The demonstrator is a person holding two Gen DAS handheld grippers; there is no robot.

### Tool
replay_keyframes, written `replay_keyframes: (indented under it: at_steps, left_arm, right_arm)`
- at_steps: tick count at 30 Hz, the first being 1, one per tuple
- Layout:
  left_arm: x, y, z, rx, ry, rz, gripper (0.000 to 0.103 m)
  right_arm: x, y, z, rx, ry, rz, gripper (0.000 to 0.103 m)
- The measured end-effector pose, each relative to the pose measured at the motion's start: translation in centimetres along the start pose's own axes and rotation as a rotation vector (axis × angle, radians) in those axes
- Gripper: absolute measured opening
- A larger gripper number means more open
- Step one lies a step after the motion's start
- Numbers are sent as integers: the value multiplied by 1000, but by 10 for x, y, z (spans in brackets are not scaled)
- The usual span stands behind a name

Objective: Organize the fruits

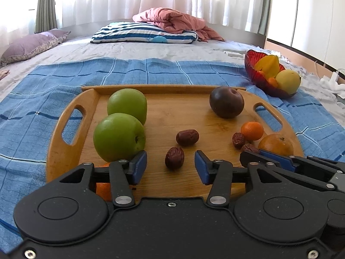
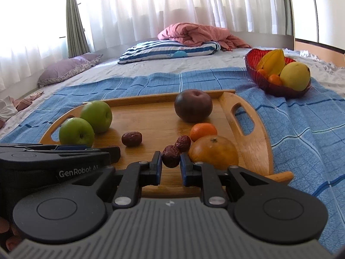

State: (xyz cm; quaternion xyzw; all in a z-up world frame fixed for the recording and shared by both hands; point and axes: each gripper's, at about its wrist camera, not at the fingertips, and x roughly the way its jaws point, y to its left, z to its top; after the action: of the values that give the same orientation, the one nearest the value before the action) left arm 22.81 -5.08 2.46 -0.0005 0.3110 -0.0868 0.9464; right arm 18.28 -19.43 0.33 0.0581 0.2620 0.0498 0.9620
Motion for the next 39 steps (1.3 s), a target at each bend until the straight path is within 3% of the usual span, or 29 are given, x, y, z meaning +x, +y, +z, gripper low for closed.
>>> replay_keyframes:
  at_steps: [8, 10, 12, 16, 18, 32, 39]
  left_arm:
    - [-19, 6, 4, -32, -10, -25, 65]
    - [-26, 8, 5, -43, -17, -29, 71]
    - [-32, 9, 6, -41, -33, -4, 84]
    - [-46, 15, 6, -50, -53, -14, 85]
    - [-51, 17, 7, -57, -54, -19, 96]
    - [-75, 23, -4, -52, -73, 2, 97]
    - [-82, 25, -15, -54, -68, 4, 97]
  right_arm:
    - [-15, 2, 3, -10, -29, -24, 30]
    - [-19, 2, 3, -8, -36, -36, 34]
    - [-24, 2, 5, -5, -46, -47, 46]
    - [-34, 0, 6, -7, -73, -59, 60]
    - [-39, -1, 7, -15, -86, -65, 63]
    - [-57, -4, 4, -10, -113, -89, 87]
    - [-63, -8, -3, -3, -97, -95, 90]
